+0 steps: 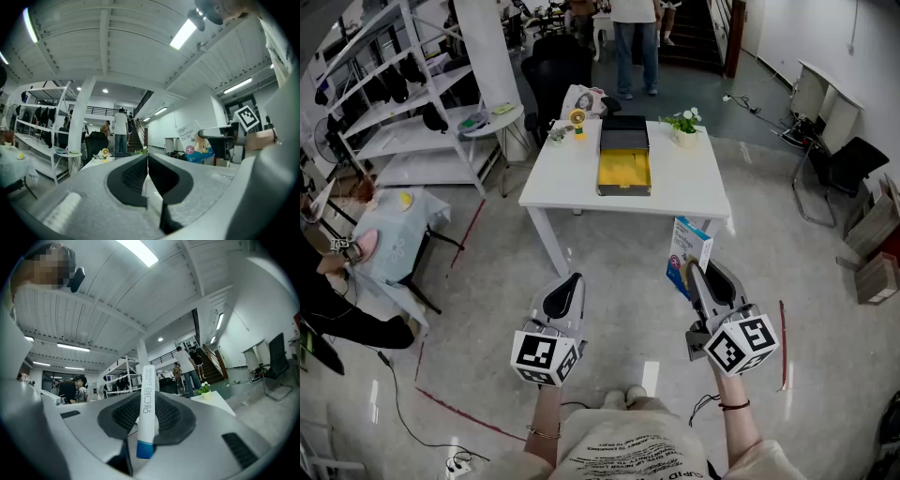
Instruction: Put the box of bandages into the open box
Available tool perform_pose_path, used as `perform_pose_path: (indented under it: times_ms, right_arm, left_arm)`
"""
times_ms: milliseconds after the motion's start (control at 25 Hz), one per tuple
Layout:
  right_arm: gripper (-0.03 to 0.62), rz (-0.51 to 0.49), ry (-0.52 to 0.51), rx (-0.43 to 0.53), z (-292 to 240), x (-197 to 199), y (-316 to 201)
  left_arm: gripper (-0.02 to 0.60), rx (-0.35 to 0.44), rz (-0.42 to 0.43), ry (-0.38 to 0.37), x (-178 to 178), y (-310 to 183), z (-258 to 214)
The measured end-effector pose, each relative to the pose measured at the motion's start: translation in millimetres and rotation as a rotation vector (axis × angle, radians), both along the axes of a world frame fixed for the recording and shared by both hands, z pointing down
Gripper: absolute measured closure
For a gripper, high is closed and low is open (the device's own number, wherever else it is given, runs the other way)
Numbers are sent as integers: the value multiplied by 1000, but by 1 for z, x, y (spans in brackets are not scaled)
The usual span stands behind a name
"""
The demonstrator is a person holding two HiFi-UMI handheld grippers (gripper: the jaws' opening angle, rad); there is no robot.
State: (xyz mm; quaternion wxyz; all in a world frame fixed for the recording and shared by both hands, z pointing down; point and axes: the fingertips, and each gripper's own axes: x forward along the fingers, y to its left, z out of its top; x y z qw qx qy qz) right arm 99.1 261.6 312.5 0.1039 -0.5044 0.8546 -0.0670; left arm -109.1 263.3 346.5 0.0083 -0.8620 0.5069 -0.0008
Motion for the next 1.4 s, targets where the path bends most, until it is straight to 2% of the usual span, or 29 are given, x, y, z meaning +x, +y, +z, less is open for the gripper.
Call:
perform_pose_path:
  times_ms: [360,920,1240,1400]
  right_arm:
    - [504,0,8,-18,7,11,-6]
    - [503,-17,-50,-11,3,50,-31]
    - [503,-41,-40,-43,16,49,-74]
    - [503,-63,-48,-62,27,45,-112]
  left_arm:
    - [558,1,-5,0,12,-4,1]
    - [558,26,-35,25,38,-25,-6]
    - [558,7,-43,20,41,-64,1]
    - [558,-7,-56,25,38,-100,12]
